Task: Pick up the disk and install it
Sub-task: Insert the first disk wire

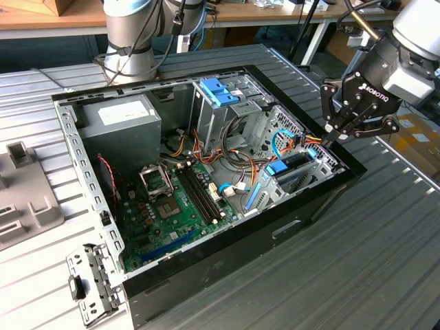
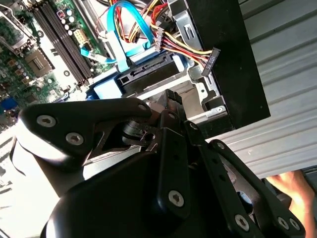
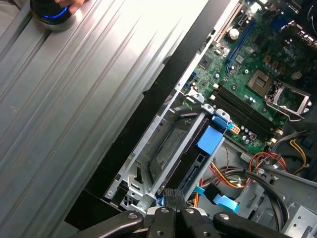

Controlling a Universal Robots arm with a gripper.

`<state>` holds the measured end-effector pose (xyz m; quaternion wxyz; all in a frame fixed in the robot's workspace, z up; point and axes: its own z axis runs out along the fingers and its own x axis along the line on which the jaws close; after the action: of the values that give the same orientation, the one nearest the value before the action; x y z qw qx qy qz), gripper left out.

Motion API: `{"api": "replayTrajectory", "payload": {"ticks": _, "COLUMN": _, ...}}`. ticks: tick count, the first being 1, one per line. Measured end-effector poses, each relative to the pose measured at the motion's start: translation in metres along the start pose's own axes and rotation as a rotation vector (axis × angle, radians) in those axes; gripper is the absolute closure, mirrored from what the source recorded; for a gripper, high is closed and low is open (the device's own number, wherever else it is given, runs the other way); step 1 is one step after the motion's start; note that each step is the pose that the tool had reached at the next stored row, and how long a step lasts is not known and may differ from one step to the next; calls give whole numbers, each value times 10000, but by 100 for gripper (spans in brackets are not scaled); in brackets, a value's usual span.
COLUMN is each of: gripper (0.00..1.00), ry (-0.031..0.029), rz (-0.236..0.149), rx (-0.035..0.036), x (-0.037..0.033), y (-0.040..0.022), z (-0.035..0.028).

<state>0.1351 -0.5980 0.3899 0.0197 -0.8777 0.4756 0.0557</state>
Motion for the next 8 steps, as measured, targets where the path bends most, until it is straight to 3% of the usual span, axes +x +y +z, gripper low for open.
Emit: {"api": "replayTrajectory", "payload": {"ticks": 8, "gripper": 89, "ry": 8, "rz": -444, "rx": -52, "x": 0, "y": 0, "z": 0}}
